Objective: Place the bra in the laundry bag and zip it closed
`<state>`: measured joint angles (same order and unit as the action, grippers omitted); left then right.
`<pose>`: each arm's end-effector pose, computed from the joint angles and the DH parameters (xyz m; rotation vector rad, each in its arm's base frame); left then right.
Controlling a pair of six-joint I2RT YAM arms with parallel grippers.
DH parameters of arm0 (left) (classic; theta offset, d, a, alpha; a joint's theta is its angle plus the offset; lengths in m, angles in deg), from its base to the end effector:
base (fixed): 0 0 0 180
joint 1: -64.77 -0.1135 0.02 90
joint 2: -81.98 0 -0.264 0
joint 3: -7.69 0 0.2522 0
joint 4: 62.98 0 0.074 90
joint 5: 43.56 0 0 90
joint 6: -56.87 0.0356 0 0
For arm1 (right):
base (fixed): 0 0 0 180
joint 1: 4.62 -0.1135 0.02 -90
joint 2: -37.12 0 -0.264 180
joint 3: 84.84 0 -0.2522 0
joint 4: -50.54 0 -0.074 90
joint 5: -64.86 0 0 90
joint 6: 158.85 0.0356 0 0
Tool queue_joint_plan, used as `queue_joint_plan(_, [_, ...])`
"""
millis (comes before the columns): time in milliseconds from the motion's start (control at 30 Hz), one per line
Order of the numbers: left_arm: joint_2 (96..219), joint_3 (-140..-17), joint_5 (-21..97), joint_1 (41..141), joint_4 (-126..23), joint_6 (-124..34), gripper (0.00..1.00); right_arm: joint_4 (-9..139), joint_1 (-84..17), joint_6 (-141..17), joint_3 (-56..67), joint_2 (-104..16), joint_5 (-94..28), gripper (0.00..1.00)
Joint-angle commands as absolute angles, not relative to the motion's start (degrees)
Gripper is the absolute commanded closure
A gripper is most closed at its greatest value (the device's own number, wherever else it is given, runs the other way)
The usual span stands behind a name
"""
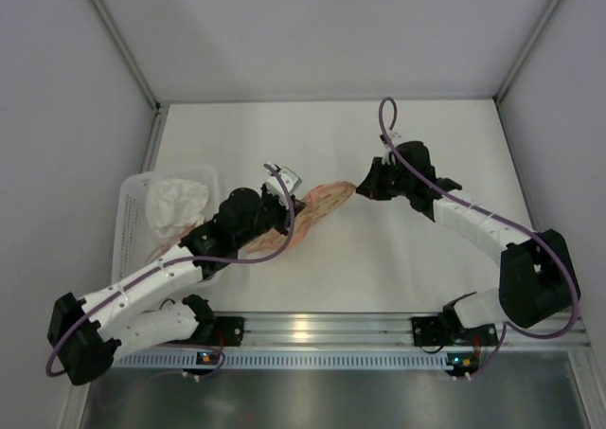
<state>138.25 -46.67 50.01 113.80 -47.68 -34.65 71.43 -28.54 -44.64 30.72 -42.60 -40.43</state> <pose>0.1525 -0.1723 0.2922 0.7280 1.7629 -0.5464 0.2737 0.1317 0.2429 -0.1494 2.2772 0.7504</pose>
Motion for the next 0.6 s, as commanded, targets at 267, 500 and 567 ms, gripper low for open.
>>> queue_joint_plan(267, [130.7,-52.5,34.5,103.4,-50.2,-36.7,1.00,65.1,-25.6,-41.3,31.4,-44.9,-41.7,1.00])
queue_joint_plan(500, [132.1,-55.1,28.7,102.5,-51.9,-37.7,1.00,62.2,-25.6,-41.7,32.2,-48.6,-43.0,1.00])
queue_joint_plan(567, [132.9,-56.5,28.5,102.4,-50.3,-37.1,1.00,62.3,-25.6,-41.7,31.6,-49.6,-42.5,1.00])
